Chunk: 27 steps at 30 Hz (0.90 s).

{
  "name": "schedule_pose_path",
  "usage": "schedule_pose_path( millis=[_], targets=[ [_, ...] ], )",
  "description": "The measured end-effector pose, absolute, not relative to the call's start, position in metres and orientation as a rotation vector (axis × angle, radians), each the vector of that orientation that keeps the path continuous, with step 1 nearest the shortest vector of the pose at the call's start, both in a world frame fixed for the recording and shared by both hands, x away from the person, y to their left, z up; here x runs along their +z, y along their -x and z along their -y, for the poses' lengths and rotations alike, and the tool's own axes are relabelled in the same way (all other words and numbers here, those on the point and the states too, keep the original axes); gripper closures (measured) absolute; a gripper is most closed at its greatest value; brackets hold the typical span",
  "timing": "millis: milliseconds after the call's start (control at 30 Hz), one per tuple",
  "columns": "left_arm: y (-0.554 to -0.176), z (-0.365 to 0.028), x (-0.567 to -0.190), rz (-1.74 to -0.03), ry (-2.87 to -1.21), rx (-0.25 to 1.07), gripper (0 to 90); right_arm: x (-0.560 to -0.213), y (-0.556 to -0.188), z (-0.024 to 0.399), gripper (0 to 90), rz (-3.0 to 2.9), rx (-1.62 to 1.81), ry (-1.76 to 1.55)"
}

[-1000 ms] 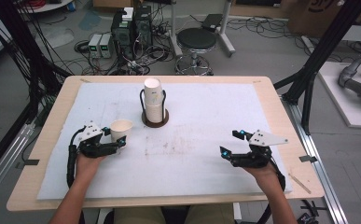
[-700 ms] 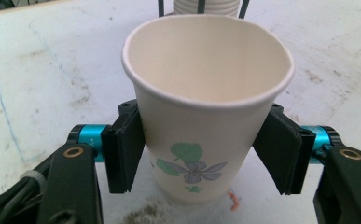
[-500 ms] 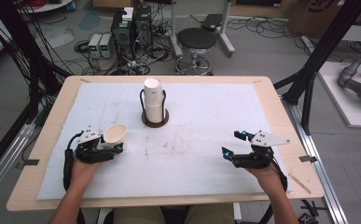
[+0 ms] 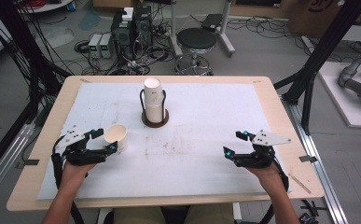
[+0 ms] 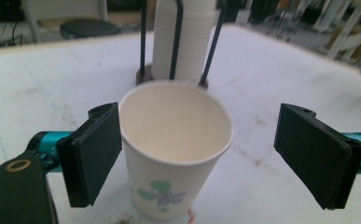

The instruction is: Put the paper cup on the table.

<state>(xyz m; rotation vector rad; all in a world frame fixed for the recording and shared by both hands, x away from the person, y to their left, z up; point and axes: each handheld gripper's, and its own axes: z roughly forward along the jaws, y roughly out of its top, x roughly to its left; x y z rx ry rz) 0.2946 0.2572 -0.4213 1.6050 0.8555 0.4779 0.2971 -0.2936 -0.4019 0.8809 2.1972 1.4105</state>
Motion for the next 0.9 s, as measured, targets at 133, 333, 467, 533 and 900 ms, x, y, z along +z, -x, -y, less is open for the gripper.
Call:
schedule_pose_path(
  millis=[133,333,467,533,900],
  targets=[
    [-0.29,-0.264,-0.415,-0.83,-1.517,0.501,15.1,-0.402,-0.296,0.296,20.0,-2.188,1.404,-0.899],
    [-0.287,-0.271,-0.411,-0.808,-1.444,0.541,15.1,-0.403,-0.296,0.298,20.0,-2.168,1.378,-0.922],
    [-0.286,-0.271,-0.411,-0.795,-1.44,0.547,15.1,-0.403,-0.296,0.302,20.0,-2.154,1.368,-0.946],
    [-0.286,-0.271,-0.412,-0.792,-1.45,0.55,15.1,-0.402,-0.295,0.303,20.0,-2.141,1.367,-0.953],
    [-0.278,-0.269,-0.412,-0.78,-1.452,0.546,15.4,-0.396,-0.285,0.304,19.9,-2.117,1.364,-0.938]
  ],
)
